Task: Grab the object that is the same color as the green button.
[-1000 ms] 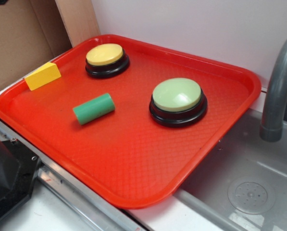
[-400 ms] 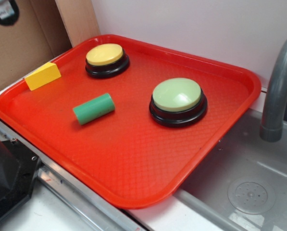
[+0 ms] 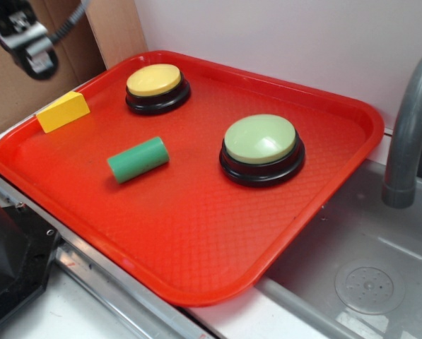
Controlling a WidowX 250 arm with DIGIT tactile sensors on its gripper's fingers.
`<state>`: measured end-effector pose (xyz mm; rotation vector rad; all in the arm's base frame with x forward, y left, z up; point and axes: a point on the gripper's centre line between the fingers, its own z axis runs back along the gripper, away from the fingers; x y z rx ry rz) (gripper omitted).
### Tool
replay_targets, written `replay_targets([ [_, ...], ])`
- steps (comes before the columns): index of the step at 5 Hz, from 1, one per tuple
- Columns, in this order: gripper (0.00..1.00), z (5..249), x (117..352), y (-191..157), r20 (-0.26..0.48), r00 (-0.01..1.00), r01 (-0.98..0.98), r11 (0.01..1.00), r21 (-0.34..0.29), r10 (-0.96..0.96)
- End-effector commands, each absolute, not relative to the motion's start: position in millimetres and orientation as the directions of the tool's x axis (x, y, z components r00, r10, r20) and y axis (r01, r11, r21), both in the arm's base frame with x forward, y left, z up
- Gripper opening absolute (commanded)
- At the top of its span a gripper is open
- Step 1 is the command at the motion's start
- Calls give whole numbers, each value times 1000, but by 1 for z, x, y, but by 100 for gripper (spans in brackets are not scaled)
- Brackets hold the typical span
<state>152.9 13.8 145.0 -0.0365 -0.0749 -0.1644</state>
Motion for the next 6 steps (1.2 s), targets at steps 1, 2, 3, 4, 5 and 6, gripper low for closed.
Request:
replay_targets([
  [1, 100, 90, 186, -1, 137, 965, 213, 974, 76, -222],
  [2, 100, 66, 195, -4, 148, 957, 243, 968, 61, -249],
  [3, 100, 44, 201, -11, 162, 954, 253, 967, 31, -254],
  [4, 100, 26, 203, -16, 141, 953, 272, 962, -6, -269],
  [5, 100, 15, 203, -13, 101, 959, 265, 964, -5, -263],
  [6, 0, 20, 200, -13, 117, 956, 269, 963, 13, -269],
])
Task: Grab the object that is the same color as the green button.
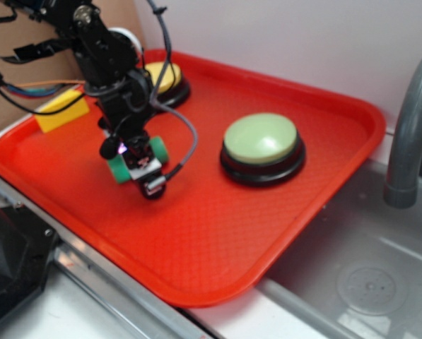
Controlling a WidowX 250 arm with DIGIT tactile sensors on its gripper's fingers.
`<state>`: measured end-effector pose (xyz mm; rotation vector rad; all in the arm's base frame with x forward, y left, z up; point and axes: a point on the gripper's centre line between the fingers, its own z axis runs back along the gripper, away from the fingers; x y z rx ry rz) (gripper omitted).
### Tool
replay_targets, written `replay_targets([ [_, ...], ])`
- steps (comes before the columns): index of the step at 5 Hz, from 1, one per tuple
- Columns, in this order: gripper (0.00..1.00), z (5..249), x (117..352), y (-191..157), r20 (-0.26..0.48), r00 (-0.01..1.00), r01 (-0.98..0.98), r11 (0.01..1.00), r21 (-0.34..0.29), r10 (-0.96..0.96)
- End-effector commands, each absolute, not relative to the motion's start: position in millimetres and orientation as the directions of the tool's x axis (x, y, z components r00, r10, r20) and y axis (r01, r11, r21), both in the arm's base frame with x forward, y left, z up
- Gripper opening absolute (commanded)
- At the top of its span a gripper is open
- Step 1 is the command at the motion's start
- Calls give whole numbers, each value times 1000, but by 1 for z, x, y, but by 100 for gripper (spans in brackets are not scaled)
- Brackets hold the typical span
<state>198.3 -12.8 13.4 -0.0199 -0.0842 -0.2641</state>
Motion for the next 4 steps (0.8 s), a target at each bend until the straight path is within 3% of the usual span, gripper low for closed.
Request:
replay_targets([
  [1, 0, 41, 198, -10, 133, 967, 218, 976, 0, -217],
  [2, 0, 69, 196, -5, 100, 984, 148, 989, 22, -149],
  [3, 0, 113, 189, 1, 92, 996, -2, 999, 33, -1],
  [4, 0, 145, 180, 8, 96, 991, -93, 995, -34, 96],
])
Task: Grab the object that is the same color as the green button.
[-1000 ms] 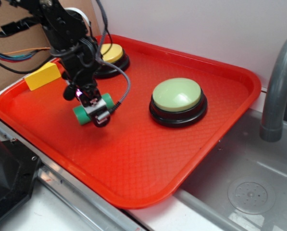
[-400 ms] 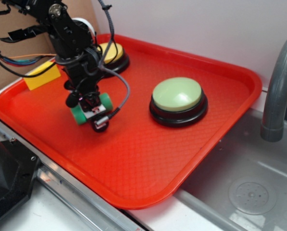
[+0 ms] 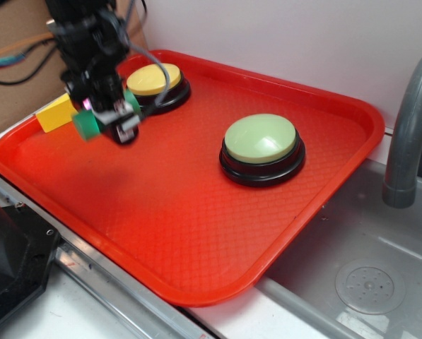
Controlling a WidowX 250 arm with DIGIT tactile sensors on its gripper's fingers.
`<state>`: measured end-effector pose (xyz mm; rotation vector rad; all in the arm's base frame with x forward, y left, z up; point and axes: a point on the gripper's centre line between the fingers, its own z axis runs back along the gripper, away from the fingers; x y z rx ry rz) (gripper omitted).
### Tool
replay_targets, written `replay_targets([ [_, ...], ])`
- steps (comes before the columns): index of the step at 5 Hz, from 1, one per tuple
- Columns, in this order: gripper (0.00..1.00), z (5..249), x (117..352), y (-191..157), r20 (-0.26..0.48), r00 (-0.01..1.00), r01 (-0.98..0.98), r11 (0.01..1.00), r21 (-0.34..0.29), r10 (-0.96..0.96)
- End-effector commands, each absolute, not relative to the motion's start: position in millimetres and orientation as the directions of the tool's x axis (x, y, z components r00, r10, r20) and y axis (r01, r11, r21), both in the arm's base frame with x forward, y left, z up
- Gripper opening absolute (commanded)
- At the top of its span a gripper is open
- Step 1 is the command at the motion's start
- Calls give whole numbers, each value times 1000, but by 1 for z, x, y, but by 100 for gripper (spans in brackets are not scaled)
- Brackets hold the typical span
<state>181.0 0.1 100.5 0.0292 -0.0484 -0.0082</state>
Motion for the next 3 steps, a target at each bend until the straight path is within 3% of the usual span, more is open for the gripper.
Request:
replay_targets([
  [1, 0, 173, 169, 15, 134, 975, -169, 983, -71, 178],
  [2, 0, 189, 164, 20, 167, 959, -219, 973, -77, 229],
  [3, 0, 183, 164, 19, 141, 964, -225, 974, -26, 227],
])
